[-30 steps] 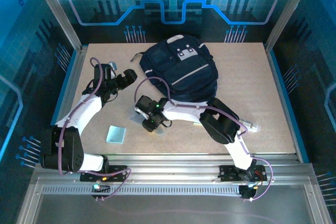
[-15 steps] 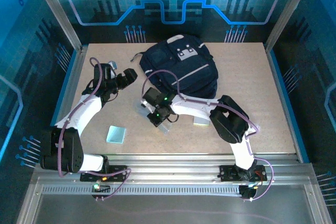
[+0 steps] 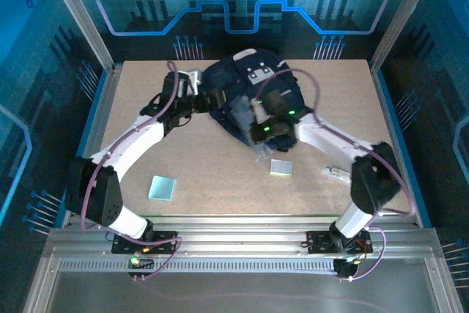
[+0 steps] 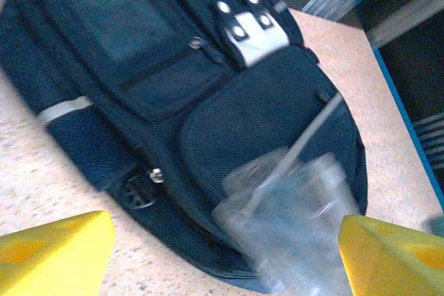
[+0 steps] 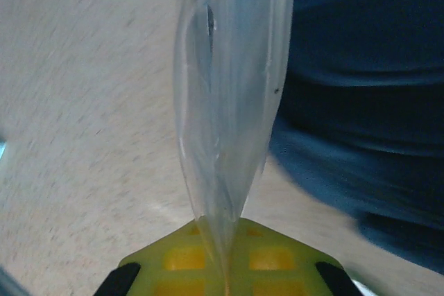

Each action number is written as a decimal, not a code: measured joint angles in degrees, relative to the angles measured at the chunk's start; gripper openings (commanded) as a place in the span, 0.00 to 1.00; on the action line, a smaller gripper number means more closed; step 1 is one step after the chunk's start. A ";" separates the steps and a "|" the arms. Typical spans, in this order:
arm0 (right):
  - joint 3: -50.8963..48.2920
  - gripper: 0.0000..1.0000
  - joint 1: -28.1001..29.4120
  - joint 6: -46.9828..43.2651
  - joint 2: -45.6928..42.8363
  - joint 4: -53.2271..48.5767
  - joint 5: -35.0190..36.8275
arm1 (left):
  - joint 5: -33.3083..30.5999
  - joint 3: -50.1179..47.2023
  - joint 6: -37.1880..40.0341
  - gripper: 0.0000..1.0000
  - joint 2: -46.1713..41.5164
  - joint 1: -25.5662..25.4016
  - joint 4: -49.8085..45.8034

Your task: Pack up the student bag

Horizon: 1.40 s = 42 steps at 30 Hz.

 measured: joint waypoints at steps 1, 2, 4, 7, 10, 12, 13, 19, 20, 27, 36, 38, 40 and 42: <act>-0.83 0.00 -2.05 0.46 -1.68 -0.04 0.66 | -0.02 1.33 0.94 0.85 1.20 -1.05 -0.15; -1.84 0.00 -4.72 1.05 -3.69 0.02 1.51 | -0.15 3.19 2.19 0.85 2.80 -2.45 -0.50; -3.78 0.00 -9.27 2.03 -6.99 -0.04 2.99 | -0.59 6.60 4.50 0.85 5.60 -4.68 -1.57; -7.08 0.00 -16.26 3.39 -11.23 0.15 3.34 | -2.08 12.13 9.03 0.85 10.23 -8.52 -3.58; -10.43 0.00 -23.98 4.59 -14.62 0.48 2.12 | -4.33 17.33 13.86 0.87 14.88 -12.70 -6.29; -12.63 0.00 -28.63 5.25 -16.13 1.14 0.37 | -6.23 20.74 17.22 0.88 18.23 -15.34 -7.96; -13.42 0.00 -30.14 5.51 -16.50 1.38 -0.42 | -7.19 22.05 18.53 0.88 19.65 -16.35 -8.79; -18.58 0.00 -37.20 6.82 -17.29 3.23 -6.80 | -14.45 29.66 25.77 0.88 29.29 -21.27 -12.96; -19.19 0.00 -37.70 6.97 -17.29 3.52 -7.52 | -15.65 30.84 26.71 0.88 31.10 -21.64 -13.51; -20.33 0.00 -38.03 7.02 -17.27 4.94 -10.64 | -23.26 36.92 28.26 0.74 40.39 -21.70 -16.44; -20.33 0.00 -38.03 7.02 -16.46 6.10 -12.13 | -21.62 41.31 25.40 0.10 43.82 -20.28 -20.52; -20.33 0.00 -38.03 7.02 -16.46 6.12 -12.15 | -20.68 41.97 25.44 0.00 44.63 -20.06 -21.00; -20.33 0.00 -38.03 7.02 -16.46 6.10 -12.15 | -19.87 42.01 25.31 0.00 44.78 -19.91 -21.03; -20.33 0.00 -38.03 7.02 -16.46 6.12 -12.13 | -18.60 41.86 25.20 0.00 44.52 -19.54 -20.96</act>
